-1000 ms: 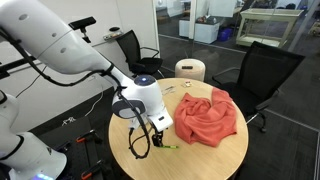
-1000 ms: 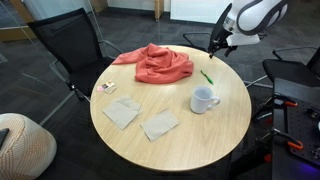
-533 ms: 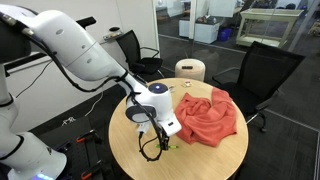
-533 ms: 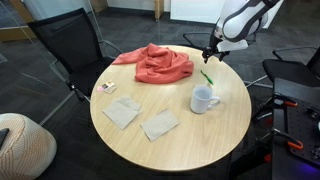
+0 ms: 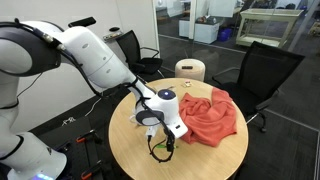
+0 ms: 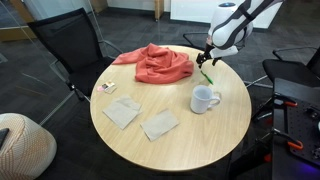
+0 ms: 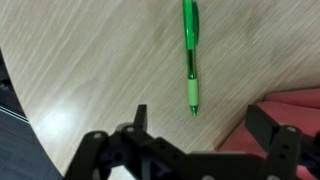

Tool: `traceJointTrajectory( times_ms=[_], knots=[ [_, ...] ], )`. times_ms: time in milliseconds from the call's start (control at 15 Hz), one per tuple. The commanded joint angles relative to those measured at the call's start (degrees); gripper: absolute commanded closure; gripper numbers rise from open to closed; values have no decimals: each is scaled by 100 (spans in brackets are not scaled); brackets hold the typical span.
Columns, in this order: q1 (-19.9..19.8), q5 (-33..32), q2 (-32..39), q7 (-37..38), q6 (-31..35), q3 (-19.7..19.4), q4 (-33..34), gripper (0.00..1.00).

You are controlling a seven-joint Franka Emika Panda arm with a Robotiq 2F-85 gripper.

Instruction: Put the pen in the mug cup

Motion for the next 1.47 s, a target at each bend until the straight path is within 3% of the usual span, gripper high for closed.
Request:
traceJointTrajectory(
  times_ms=[0,867,933,1000,1400],
  knots=[
    [-183,180,241,-361,-283,150,368,0],
    [-362,184,604,-849,-212,359,563,0],
    [-371,197,617,-849,-186,368,562,25],
    [-364,189,629,-840,-183,357,564,26],
    [-391,192,660,-847,-183,357,560,73]
  ],
)
